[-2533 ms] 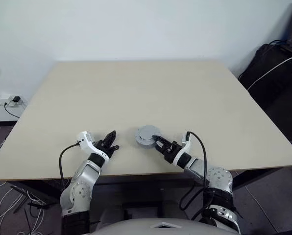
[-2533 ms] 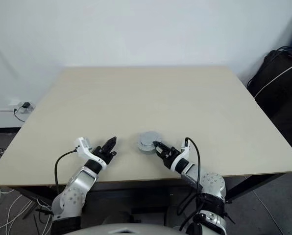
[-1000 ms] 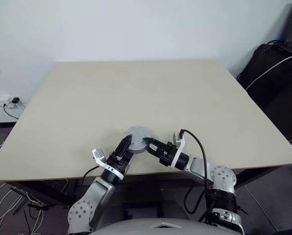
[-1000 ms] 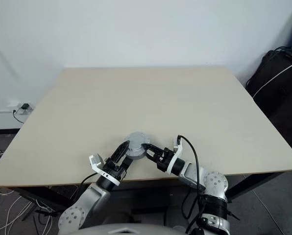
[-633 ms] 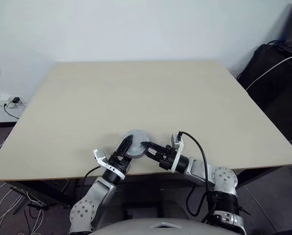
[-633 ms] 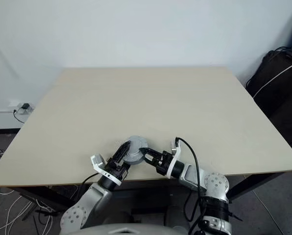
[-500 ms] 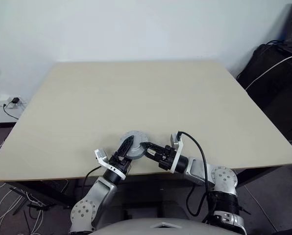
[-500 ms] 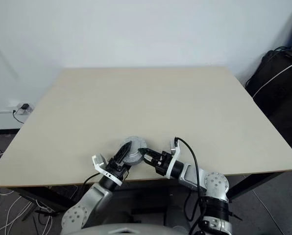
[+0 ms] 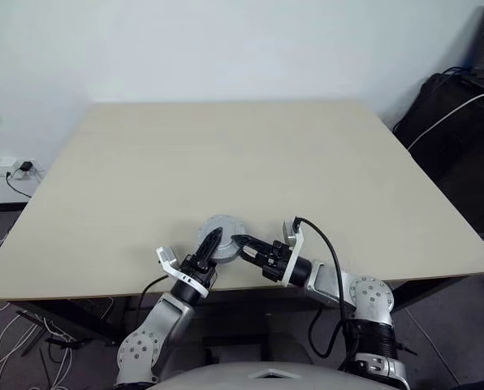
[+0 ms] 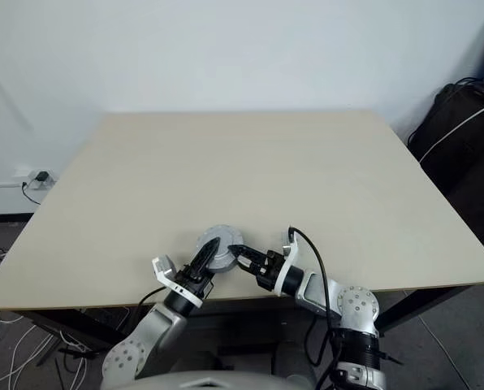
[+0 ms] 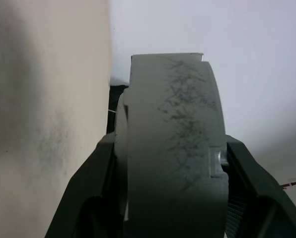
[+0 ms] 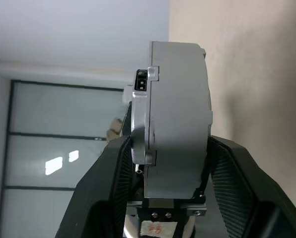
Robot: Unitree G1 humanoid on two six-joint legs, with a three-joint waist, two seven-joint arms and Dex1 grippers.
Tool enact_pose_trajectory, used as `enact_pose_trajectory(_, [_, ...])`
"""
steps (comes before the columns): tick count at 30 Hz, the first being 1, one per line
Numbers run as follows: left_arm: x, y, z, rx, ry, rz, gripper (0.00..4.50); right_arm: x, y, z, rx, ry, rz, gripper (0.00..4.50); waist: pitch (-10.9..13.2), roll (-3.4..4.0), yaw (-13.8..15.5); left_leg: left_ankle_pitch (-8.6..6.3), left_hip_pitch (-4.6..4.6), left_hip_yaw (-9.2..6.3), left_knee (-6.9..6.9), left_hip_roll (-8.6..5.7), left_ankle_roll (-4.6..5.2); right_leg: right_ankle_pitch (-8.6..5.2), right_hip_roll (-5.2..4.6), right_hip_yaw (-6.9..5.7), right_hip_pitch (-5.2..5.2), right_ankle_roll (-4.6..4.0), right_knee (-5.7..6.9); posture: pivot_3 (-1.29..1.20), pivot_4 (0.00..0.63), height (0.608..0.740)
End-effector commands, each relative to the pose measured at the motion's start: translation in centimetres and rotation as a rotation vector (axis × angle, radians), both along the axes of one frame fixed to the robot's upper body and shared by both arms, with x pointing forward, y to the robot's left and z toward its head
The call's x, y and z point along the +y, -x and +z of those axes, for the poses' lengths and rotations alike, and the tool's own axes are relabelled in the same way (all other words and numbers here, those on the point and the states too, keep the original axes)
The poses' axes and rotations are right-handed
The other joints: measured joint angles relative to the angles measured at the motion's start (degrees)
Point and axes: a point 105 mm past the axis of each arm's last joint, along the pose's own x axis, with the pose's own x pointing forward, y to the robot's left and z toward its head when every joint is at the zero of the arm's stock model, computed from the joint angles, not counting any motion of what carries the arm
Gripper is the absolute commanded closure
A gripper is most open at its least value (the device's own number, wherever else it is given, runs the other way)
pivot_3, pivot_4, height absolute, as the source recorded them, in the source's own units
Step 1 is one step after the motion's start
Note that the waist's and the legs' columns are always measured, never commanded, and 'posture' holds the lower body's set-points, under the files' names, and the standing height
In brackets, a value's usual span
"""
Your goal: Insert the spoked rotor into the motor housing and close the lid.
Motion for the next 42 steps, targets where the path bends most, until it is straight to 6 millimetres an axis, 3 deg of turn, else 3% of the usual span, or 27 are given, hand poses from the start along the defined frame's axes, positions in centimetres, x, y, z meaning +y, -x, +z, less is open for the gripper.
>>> enact_pose_trajectory(1, [-1.5,-0.7,1.6,-0.041,0.085,0.018,2.41,-0.1,-0.6,1.8,-0.111,0.007,-0.018,2.07,0.00,-0.01,0.01,0.00,0.00,0.00,0.01,0.00,0.00,0.00,0.00,0.00,0.01,0.00,0.00,0.00,0.000,0.740])
enact_pose_trajectory(7, [-1.1,-1.1,1.5,-0.050,0.028,0.040,2.41,-0.5,-0.2,1.5,-0.117,0.039,-0.005,0.13,0.00,-0.02,0.06,0.00,0.01,-0.01,0.03,-0.01,0.01,0.00,0.00,0.00,0.02,0.00,0.00,0.00,0.000,0.740])
enact_pose_trajectory(8, [-1.0,-1.2,1.6,-0.053,0.021,0.048,2.41,-0.7,-0.2,1.4,-0.120,0.049,-0.006,0.00,0.00,-0.02,0.09,0.00,0.01,-0.01,0.02,-0.01,0.01,0.00,0.00,-0.01,0.02,-0.01,0.00,0.00,0.000,0.740])
enact_pose_trajectory(14, [0.7,-3.1,1.8,-0.065,-0.079,0.118,2.41,-1.6,-0.2,1.1,-0.260,0.297,-0.010,0.00,0.02,-0.05,0.18,0.00,0.00,-0.01,0.09,-0.03,0.02,0.00,-0.02,0.00,0.03,0.00,0.00,0.00,0.000,0.740])
enact_pose_trajectory(24, [2.7,-9.9,1.0,-0.005,-0.197,0.226,2.41,-3.4,-3.3,0.8,-0.835,0.935,-0.241,0.00,0.11,-0.32,0.39,0.10,0.22,-0.06,0.21,-0.10,-0.11,0.03,0.00,-0.03,0.37,0.13,-0.08,0.00,0.000,0.740])
enact_pose_trajectory(32, [3.0,-13.9,0.9,0.040,-0.237,0.271,2.41,-3.5,-2.6,-0.5,-0.932,1.001,-0.265,0.00,0.26,-0.62,1.16,0.10,0.17,-0.21,0.20,-0.17,-0.11,0.21,0.01,-0.13,0.70,0.25,-0.70,0.00,0.000,0.740])
enact_pose_trajectory(42, [3.2,-17.4,0.2,0.145,-0.324,0.302,2.41,-3.7,-2.4,-0.4,-0.997,1.047,-0.333,0.00,0.29,-0.67,1.08,0.06,0.10,-0.18,0.16,-0.20,-0.05,0.33,0.02,-0.14,0.72,0.48,-0.90,0.00,0.000,0.740])
